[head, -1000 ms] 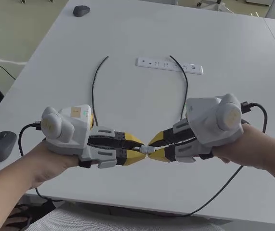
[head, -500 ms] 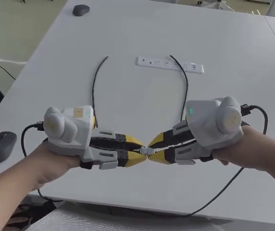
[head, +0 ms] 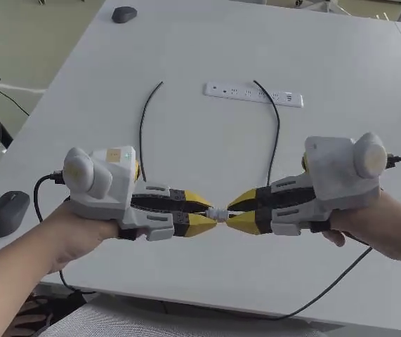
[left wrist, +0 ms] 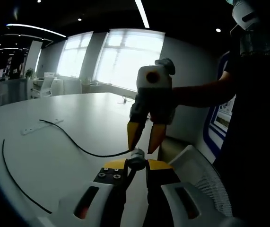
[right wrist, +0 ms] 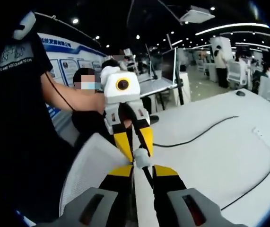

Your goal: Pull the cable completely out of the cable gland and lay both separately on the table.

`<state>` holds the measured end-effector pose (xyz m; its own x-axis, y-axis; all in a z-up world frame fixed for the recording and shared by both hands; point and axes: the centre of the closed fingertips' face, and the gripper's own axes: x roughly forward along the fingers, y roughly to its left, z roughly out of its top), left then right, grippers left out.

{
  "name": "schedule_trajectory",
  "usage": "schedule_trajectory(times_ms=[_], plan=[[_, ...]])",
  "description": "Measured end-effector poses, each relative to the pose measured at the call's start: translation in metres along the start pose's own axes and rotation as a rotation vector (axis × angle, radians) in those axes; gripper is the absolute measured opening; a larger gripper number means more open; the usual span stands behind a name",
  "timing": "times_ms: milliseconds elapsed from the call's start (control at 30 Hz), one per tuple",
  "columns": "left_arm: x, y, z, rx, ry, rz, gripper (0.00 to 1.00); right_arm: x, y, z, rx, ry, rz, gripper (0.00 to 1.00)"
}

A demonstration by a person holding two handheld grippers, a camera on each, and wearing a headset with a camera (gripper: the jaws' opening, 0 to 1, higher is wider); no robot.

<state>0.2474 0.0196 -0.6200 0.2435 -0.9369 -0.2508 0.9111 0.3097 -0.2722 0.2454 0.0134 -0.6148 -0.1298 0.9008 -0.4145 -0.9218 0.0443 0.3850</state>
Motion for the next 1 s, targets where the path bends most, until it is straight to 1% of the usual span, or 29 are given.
schedule_trajectory(times_ms=[67,100,133,167,233,267,333,367,400,433,467,533,567,667,700,733,767,800,1000], plan=[[0.000,0.000,0.001,0.002,0.000,-0.002,0.15,-0.003,-0.001,0.006,0.067,-0.038,0.028,0.16],[0.001,0.000,0.002,0.009,0.001,-0.002,0.15,-0.004,-0.003,0.009,0.076,-0.057,0.033,0.15],[0.001,-0.001,0.002,0.014,0.004,-0.004,0.15,-0.005,-0.001,0.014,0.123,-0.079,0.065,0.15],[0.001,-0.002,0.003,0.017,0.004,-0.007,0.15,-0.006,0.000,0.014,0.159,-0.078,0.087,0.15],[0.001,-0.004,0.005,0.034,0.001,-0.009,0.15,-0.006,-0.006,0.021,0.184,-0.103,0.098,0.15],[0.001,-0.004,0.006,0.037,0.000,-0.008,0.15,-0.006,-0.003,0.022,0.213,-0.102,0.126,0.15],[0.001,-0.006,0.009,0.049,0.001,-0.011,0.15,-0.005,0.002,0.019,0.279,-0.063,0.191,0.14],[0.001,-0.006,0.010,0.058,-0.001,-0.012,0.15,-0.002,0.000,0.019,0.263,-0.061,0.197,0.13],[0.001,-0.006,0.011,0.059,-0.001,-0.013,0.15,-0.002,0.002,0.017,0.279,-0.049,0.216,0.14],[0.001,-0.006,0.012,0.070,0.000,-0.013,0.15,-0.001,0.003,0.014,0.330,-0.024,0.237,0.15],[0.001,-0.007,0.012,0.074,-0.001,-0.015,0.15,0.000,0.003,0.012,0.347,-0.014,0.244,0.15],[0.001,-0.007,0.013,0.085,-0.001,-0.016,0.15,0.002,0.001,0.011,0.353,-0.013,0.252,0.14],[0.001,-0.008,0.013,0.100,-0.002,-0.021,0.15,0.003,0.000,0.011,0.358,-0.014,0.255,0.14],[0.001,-0.008,0.015,0.109,-0.004,-0.017,0.15,0.003,0.006,0.012,0.409,-0.013,0.300,0.11],[0.001,-0.007,0.015,0.112,-0.004,-0.016,0.15,0.004,0.005,0.010,0.408,-0.009,0.296,0.10],[0.001,-0.006,0.014,0.122,0.003,-0.011,0.15,0.004,0.003,0.010,0.416,-0.014,0.294,0.10],[0.001,-0.006,0.014,0.120,0.004,-0.009,0.15,0.004,0.003,0.010,0.427,-0.017,0.297,0.09],[0.001,-0.006,0.014,0.122,0.006,-0.013,0.15,0.003,0.005,0.010,0.447,-0.014,0.313,0.09],[0.003,-0.010,0.009,0.133,0.025,-0.029,0.15,0.006,0.008,0.002,0.472,0.006,0.348,0.09]])
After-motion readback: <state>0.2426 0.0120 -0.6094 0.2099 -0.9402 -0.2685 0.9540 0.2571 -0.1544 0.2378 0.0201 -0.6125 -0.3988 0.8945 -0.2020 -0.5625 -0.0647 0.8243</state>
